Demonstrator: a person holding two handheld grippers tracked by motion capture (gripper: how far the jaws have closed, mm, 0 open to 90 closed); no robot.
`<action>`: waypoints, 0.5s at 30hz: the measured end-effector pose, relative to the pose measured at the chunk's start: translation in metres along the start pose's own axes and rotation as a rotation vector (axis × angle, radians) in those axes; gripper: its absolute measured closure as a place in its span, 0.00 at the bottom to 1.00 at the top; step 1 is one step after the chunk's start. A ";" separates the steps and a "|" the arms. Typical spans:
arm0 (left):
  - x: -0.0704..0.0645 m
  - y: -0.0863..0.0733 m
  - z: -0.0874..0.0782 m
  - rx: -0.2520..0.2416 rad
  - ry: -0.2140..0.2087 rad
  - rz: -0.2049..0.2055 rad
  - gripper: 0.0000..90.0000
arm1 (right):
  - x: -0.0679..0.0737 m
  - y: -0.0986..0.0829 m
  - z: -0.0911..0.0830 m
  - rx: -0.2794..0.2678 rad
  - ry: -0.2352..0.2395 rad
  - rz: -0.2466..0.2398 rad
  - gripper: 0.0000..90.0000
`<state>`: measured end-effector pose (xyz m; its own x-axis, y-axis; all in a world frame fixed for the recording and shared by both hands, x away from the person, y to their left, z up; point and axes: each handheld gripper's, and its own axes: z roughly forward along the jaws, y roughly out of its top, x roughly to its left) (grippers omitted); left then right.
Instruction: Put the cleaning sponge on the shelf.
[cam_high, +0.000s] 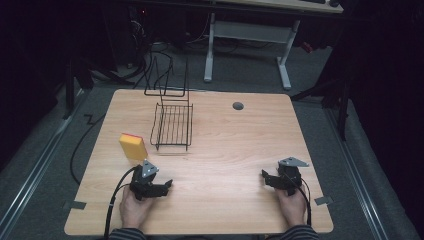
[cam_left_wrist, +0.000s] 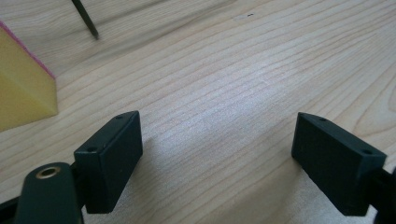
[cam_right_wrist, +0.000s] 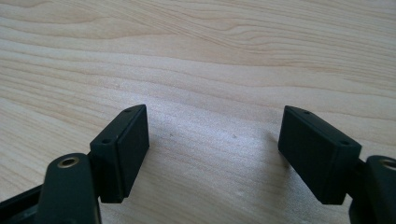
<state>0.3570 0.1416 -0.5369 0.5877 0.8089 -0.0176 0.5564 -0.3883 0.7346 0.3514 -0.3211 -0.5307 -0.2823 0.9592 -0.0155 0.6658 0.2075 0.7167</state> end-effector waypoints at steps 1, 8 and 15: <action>0.000 0.000 0.000 0.000 0.000 0.000 0.19 | 0.000 0.000 0.000 0.000 0.000 0.000 0.28; 0.000 0.000 0.000 0.000 0.000 0.000 0.19 | 0.000 0.000 0.000 0.000 0.000 0.000 0.28; 0.000 0.000 0.000 -0.002 -0.003 0.004 0.20 | 0.000 0.000 0.000 0.000 -0.001 0.000 0.28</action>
<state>0.3564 0.1415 -0.5367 0.5916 0.8061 -0.0164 0.5528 -0.3908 0.7360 0.3514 -0.3211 -0.5307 -0.2822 0.9592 -0.0162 0.6660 0.2080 0.7164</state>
